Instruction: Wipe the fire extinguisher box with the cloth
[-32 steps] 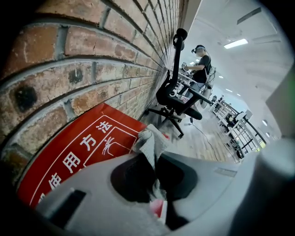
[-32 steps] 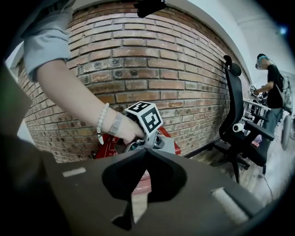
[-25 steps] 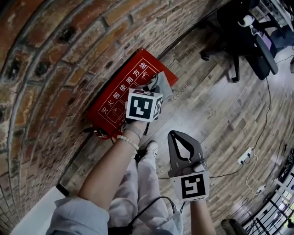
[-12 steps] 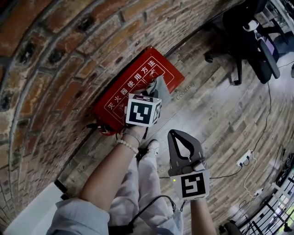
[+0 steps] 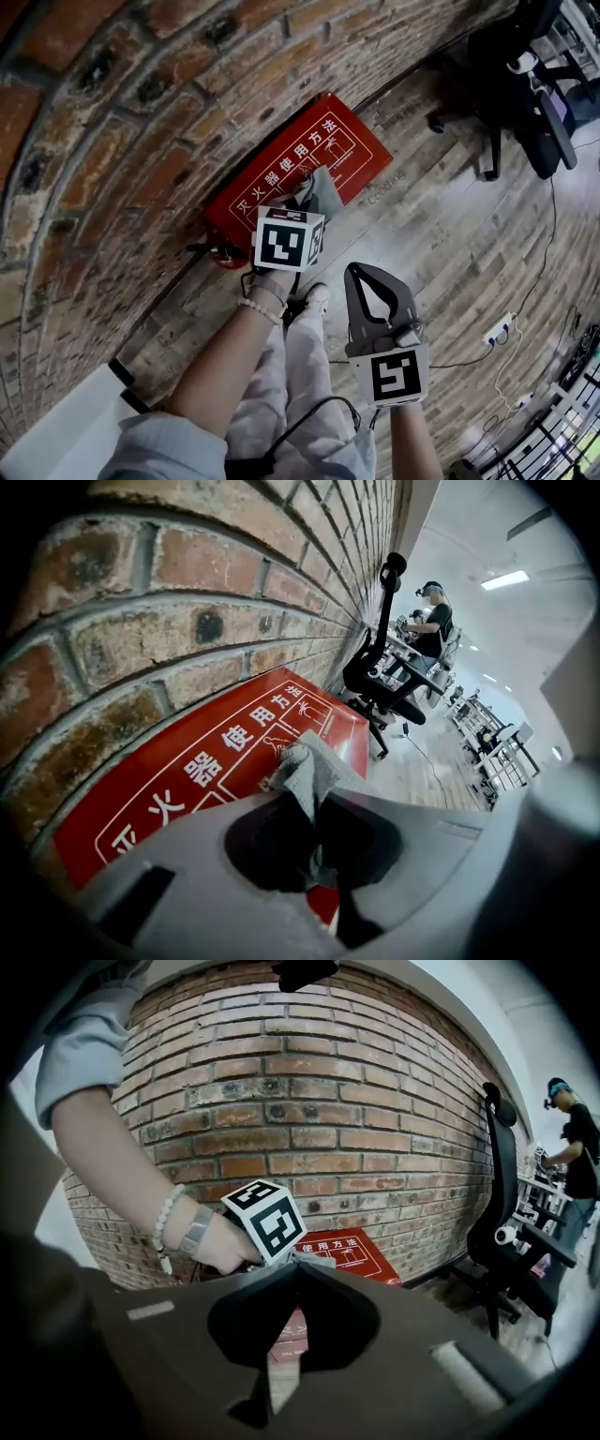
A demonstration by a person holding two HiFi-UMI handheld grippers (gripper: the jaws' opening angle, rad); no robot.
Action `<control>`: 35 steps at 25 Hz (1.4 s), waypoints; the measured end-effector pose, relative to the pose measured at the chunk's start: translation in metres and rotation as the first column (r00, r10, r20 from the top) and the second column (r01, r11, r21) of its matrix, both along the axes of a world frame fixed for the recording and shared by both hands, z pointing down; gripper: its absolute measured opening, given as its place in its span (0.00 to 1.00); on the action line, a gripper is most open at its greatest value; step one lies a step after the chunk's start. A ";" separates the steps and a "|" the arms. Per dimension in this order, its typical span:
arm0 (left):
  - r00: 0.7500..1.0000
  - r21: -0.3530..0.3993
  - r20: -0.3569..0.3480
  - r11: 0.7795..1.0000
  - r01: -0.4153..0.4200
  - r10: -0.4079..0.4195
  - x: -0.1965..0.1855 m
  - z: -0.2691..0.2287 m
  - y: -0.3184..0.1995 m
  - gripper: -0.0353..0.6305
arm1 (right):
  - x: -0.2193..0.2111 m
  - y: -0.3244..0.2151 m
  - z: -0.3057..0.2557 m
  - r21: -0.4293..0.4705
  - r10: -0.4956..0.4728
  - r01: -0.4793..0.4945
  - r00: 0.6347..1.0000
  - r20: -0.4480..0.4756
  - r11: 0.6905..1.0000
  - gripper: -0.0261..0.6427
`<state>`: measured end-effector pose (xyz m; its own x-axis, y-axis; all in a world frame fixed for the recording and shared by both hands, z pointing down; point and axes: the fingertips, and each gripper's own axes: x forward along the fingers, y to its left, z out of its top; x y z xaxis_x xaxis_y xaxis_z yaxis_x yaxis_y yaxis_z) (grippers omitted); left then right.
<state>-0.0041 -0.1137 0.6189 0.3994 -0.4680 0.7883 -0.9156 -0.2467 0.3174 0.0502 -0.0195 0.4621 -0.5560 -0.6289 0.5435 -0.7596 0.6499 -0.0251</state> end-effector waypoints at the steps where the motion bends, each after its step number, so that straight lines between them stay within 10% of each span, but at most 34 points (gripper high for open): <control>1: 1.000 0.001 0.005 1.000 0.002 -0.002 -0.003 0.000 0.004 0.07 | -0.002 0.001 -0.001 0.001 -0.004 0.004 1.000 0.000 1.000 0.05; 35: 0.987 -0.053 0.036 0.986 0.156 -0.155 -0.099 0.001 0.136 0.07 | -0.054 0.031 -0.008 0.002 -0.103 0.103 0.995 -0.001 0.995 0.05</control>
